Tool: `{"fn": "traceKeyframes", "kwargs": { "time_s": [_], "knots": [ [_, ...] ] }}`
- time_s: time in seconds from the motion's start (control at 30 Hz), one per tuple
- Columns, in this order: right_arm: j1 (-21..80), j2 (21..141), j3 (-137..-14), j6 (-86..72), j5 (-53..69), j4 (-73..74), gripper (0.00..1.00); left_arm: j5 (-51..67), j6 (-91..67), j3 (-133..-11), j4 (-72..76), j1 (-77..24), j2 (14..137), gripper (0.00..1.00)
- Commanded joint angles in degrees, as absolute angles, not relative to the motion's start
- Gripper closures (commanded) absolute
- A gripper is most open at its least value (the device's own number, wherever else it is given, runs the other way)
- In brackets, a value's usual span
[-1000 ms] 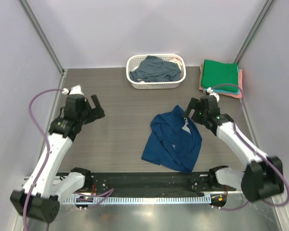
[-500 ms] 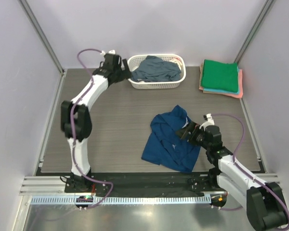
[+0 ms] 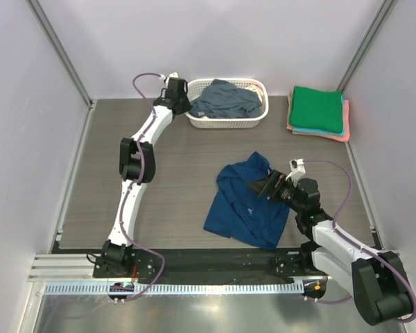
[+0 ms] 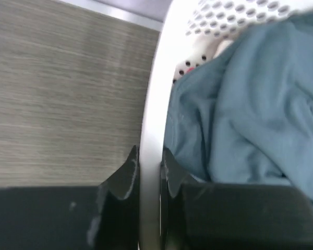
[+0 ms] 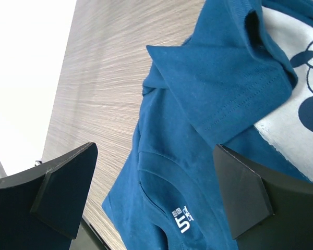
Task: Fold and stack the t-shirts
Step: Flatten the tshirt out
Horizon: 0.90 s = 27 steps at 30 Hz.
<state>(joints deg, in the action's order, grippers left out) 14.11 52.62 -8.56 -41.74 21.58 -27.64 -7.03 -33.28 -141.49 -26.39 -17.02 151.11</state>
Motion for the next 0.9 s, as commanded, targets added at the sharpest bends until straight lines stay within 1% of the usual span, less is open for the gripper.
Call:
{"fn": "traceKeyframes", "kwargs": {
  "time_s": [0.0,0.1,0.13,0.2,0.23,0.27,0.3,0.33,0.37,0.4,0.43,0.47,0.5,0.53,0.6,0.63,0.7,0.73,0.8,0.87],
  "knots": [
    [13.71,52.38,-8.44,-42.36,22.24,-32.17,0.01,-8.25,-35.93,-138.45,-26.19,-16.96,147.85,1.00],
    [13.62,52.38,-8.44,-42.45,22.32,-31.99,0.01,-11.59,-38.92,-130.36,-29.42,-16.61,141.00,1.00],
    [13.54,52.38,-8.52,-42.45,22.32,-31.99,0.01,-12.91,-40.41,-125.30,-30.75,-16.09,138.54,1.00],
    [13.45,52.38,-8.53,-42.54,22.15,-31.73,0.01,-15.46,-43.93,-116.94,-31.20,-15.12,129.68,1.00],
    [13.36,52.30,-8.61,-42.54,22.15,-31.47,0.01,-16.08,-48.90,-106.45,-30.51,-13.64,126.16,1.00],
    [13.36,52.12,-8.61,-42.54,22.15,-31.38,0.01,-17.22,-51.48,-100.78,-29.63,-12.84,118.29,1.00],
    [13.36,52.03,-8.61,-42.63,22.15,-31.20,0.01,-16.79,-54.11,-94.81,-26.40,-11.79,114.39,1.00],
    [13.19,51.94,-8.61,-42.54,22.24,-31.03,0.01,-16.53,-59.01,-83.70,-25.06,-9.34,110.60,1.00],
    [13.27,51.77,-8.61,-42.63,22.24,-31.03,0.01,-16.35,-62.63,-78.19,-24.09,-7.84,106.13,1.00],
    [13.18,51.42,-8.53,-42.54,22.32,-30.94,0.01,-14.26,-65.71,-72.48,-20.95,-6.17,98.34,1.00],
    [13.18,51.24,-8.35,-42.54,22.32,-30.94,0.01,-12.93,-73.31,-60.33,-17.96,-2.15,93.56,1.00],
    [13.18,51.15,-8.35,-42.54,22.32,-30.94,0.01,-11.09,-76.87,-53.77,-14.19,-0.28,89.25,1.00],
    [13.01,51.07,-8.26,-42.63,22.50,-30.94,0.01,-10.29,-79.69,-42.65,-7.19,2.43,80.94,1.00],
    [13.09,51.06,-8.17,-42.71,22.59,-31.02,0.01,-10.98,-82.41,-38.54,-5.29,5.59,77.38,1.00],
    [13.01,51.06,-8.17,-42.63,22.94,-31.11,0.01,-13.70,-85.86,-32.12,-4.92,7.72,70.96,1.00],
    [12.92,51.06,-8.26,-42.63,23.03,-31.11,0.01,-17.37,-86.48,-31.04,-5.44,8.95,66.14,1.00],
    [12.83,51.33,-8.17,-42.63,23.46,-31.55,0.01,-21.95,-89.28,-29.54,-7.72,9.93,61.72,1.00],
    [12.83,51.59,-8.17,-42.80,23.55,-31.64,0.01,-26.15,-90.43,-29.27,-8.08,10.63,59.18,1.00],
    [12.83,51.85,-8.26,-42.71,23.73,-31.73,0.01,-29.61,-90.53,-29.00,-2.66,11.25,58.97,1.00],
    [12.66,52.38,-8.26,-42.63,23.91,-31.82,0.01,-27.96,-87.73,-32.06,-0.27,12.91,64.58,1.00]
  ]
}}
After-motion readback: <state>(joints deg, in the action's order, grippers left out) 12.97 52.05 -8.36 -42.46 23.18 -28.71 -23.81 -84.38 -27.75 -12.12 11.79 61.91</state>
